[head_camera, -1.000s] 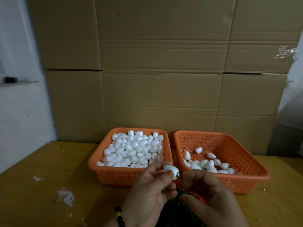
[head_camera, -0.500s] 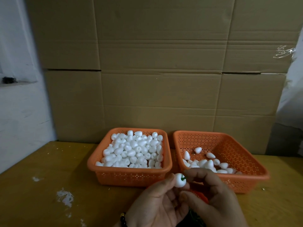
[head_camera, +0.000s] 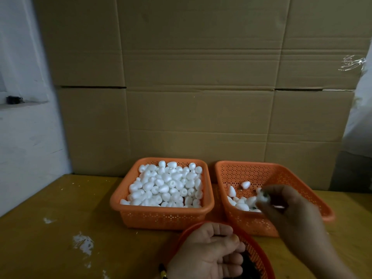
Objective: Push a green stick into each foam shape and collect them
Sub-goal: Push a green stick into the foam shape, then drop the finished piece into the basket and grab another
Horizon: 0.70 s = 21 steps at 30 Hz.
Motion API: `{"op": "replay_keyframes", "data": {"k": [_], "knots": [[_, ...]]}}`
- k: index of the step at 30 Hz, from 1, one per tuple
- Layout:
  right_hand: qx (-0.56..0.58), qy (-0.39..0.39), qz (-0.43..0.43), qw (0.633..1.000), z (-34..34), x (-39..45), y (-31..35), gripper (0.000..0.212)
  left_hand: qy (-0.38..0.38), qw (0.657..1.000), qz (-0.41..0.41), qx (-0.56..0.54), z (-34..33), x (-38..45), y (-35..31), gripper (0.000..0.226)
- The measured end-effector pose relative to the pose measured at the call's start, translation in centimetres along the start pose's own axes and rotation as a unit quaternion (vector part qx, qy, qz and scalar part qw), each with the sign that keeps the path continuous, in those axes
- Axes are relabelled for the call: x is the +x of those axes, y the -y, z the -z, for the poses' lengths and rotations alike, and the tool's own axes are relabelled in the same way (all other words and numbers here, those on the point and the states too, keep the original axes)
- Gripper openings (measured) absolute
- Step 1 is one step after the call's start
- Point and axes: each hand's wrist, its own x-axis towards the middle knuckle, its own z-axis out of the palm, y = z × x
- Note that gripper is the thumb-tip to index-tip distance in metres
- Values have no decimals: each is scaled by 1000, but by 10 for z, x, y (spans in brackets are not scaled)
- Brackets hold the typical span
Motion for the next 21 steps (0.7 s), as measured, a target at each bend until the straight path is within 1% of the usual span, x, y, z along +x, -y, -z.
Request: {"op": "replay_keyframes", "data": {"k": [2,4,6,8,9,11,12,13,14,15,16,17,18,19,20,21], "knots": [[-110,-4,-9,994,9,18,-11,28,-13,998,-17,64,2,0,-5,52],[-212,16,-15,977,14,33,-25,24,-12,990,-37,132,6,-1,-14,45],[-279,50,-40,958,16,42,-35,13,-19,981,-65,183,14,-2,-24,33],[-312,79,-81,943,19,47,-37,4,-38,967,-100,233,24,0,-36,24],[-323,87,-101,937,19,47,-38,9,-54,957,-119,261,30,3,-44,21],[-351,78,-119,925,16,45,-39,34,-109,928,-150,323,44,9,-59,15],[-363,60,-109,924,16,42,-37,48,-147,905,-162,366,54,14,-67,13],[-354,34,-87,931,16,37,-32,55,-184,872,-168,420,65,18,-75,12],[-331,6,-51,942,16,31,-25,55,-209,833,-159,487,78,22,-84,13],[-307,-7,-11,952,15,23,-17,51,-221,787,-126,561,92,26,-92,16],[-287,-6,34,957,15,14,-10,46,-222,735,-71,637,105,29,-99,23],[-275,10,73,959,15,4,-1,43,-217,681,-7,699,117,32,-106,34],[-264,39,119,956,14,-5,5,45,-212,639,51,737,127,33,-112,43],[-266,80,155,948,10,-14,13,50,-207,616,89,755,134,35,-117,47],[-287,121,197,929,3,-21,20,54,-201,605,111,763,137,35,-122,49],[-312,148,231,910,-3,-28,30,52,-195,596,125,769,137,36,-126,49]]}}
